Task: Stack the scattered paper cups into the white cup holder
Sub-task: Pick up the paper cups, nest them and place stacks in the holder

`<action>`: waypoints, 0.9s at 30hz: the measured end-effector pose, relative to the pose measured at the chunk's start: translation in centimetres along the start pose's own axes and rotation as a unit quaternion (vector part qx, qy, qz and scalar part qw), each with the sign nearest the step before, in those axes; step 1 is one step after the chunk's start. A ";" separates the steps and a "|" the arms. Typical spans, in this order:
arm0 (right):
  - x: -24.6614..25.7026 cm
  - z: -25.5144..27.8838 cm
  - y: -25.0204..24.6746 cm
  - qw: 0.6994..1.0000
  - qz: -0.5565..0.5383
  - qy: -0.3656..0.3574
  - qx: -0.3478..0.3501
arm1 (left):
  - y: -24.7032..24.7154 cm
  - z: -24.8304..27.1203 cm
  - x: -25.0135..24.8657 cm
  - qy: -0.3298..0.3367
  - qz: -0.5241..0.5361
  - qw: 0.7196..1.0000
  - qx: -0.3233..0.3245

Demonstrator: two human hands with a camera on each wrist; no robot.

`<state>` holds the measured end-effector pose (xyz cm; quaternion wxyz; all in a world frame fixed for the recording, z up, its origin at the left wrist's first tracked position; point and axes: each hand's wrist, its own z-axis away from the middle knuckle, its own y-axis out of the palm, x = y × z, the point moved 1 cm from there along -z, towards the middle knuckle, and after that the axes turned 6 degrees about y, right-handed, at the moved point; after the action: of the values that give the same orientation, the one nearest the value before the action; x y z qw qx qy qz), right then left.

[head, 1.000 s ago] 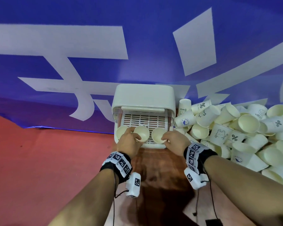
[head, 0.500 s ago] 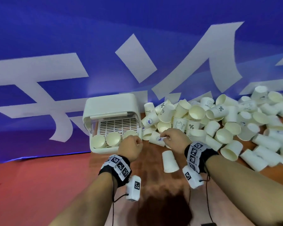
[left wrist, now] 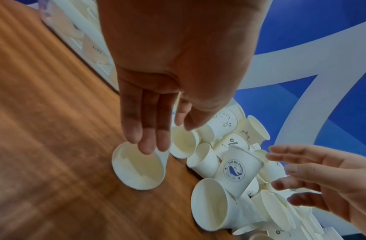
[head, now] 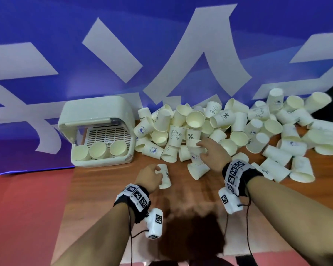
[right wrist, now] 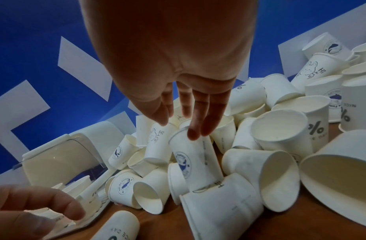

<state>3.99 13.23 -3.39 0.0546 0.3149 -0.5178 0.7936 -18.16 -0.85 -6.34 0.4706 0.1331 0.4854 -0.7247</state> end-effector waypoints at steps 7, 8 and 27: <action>-2.6 -1.1 1.0 0.999 0.010 -0.036 0.025 | 3.8 0.9 0.7 -0.076 0.097 0.992 -0.031; -2.8 -1.1 1.2 0.999 0.009 -0.041 0.027 | 4.2 1.2 0.5 -0.090 0.127 0.987 -0.037; -2.4 -1.3 2.1 0.999 0.037 -0.019 0.029 | 5.1 0.9 1.7 -0.136 0.354 0.919 -0.105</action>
<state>4.45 14.01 -6.73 0.0058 0.3116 -0.5065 0.8039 -14.70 -2.94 -9.91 0.7694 0.1466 0.4109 -0.4666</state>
